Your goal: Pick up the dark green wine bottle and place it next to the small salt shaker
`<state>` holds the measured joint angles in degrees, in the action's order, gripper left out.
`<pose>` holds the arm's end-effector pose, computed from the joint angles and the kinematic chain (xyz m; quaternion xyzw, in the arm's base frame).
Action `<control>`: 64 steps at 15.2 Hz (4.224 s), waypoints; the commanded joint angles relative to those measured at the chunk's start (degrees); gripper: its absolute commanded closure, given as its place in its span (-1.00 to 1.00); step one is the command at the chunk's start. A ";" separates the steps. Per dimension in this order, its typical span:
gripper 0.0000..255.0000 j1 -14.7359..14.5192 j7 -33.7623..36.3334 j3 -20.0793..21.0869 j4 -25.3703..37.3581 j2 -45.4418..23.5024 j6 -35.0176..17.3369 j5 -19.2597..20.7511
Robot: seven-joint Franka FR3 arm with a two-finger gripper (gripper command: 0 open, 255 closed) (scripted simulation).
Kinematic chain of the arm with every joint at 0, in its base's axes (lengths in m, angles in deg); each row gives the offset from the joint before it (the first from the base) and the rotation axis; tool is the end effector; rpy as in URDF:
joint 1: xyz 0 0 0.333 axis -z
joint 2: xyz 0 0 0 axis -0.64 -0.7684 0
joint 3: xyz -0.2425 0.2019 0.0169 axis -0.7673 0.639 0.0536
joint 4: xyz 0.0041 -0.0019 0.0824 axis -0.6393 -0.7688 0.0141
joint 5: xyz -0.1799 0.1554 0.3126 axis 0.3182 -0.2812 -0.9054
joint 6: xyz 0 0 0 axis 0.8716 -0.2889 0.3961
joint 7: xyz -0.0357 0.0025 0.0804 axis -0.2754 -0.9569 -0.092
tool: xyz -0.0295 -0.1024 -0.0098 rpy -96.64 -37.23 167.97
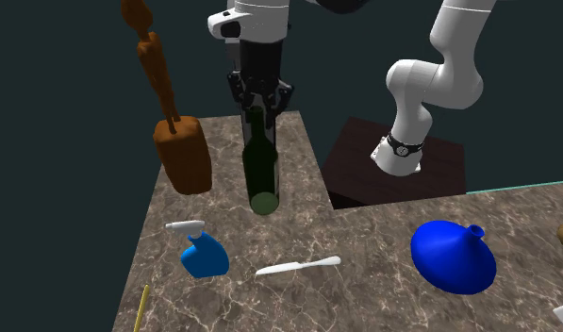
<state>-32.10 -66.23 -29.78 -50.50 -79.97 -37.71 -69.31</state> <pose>0.4257 -0.3312 0.5306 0.9984 0.0078 0.0534 0.0183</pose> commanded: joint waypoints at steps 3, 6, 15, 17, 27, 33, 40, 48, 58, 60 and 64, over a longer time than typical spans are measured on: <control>1.00 -0.07 0.22 0.17 2.81 0.40 3.14 0.18; 1.00 -0.12 0.27 0.23 5.13 0.39 5.45 0.16; 1.00 -0.23 0.11 0.24 12.90 -0.44 12.49 -0.28; 1.00 -0.23 0.07 0.22 13.86 -0.60 13.31 -0.36; 1.00 -5.07 16.10 10.51 3.20 9.62 12.56 3.55; 1.00 -7.76 24.92 16.64 0.11 12.40 12.67 3.42; 1.00 -11.08 34.79 23.56 -0.58 12.77 12.92 2.27; 1.00 -14.99 45.80 31.09 2.50 9.58 13.35 0.99; 1.00 -19.90 59.48 39.83 12.46 0.38 14.86 1.48; 1.00 -20.99 62.22 41.43 15.36 -2.17 15.45 2.05; 1.00 -23.53 67.68 44.36 22.28 -8.05 17.09 3.79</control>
<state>-54.76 -0.43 13.63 -30.00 -86.47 -21.01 -66.02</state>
